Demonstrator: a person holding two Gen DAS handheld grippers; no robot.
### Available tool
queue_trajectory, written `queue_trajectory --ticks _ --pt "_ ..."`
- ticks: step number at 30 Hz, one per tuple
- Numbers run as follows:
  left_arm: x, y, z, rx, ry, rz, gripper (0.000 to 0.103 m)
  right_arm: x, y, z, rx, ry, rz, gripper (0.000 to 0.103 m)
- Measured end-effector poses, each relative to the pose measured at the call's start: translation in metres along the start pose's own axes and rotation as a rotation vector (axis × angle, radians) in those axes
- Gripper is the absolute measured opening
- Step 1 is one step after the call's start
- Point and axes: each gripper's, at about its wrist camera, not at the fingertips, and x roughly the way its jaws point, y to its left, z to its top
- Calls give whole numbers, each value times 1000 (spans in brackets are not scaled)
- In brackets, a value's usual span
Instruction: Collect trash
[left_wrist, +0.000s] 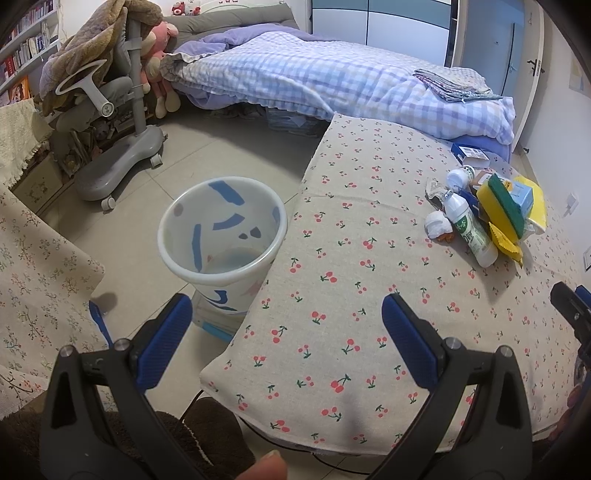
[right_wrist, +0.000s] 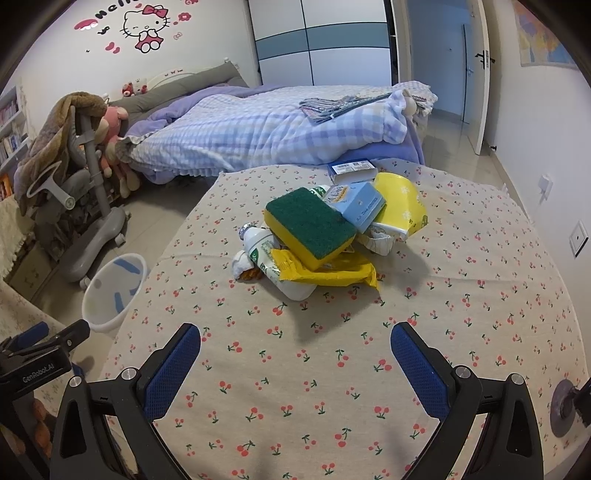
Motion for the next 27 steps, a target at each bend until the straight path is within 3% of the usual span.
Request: queue_trajectory --ticks 10,15,22,25,27 --pt "4 -3 10 -2 13 1 102 0 -19 33 54 63 0 103" --pt "6 -13 29 61 22 -19 102 17 -59 71 153 108 -15 103" --pt "35 -63 66 231 133 -102 102 68 -131 103 370 177 -17 103" --pt "41 -89 81 268 128 -155 102 88 -154 107 435 200 -25 100" --pt "42 -106 90 272 100 -200 102 98 -166 109 486 206 -18 91"
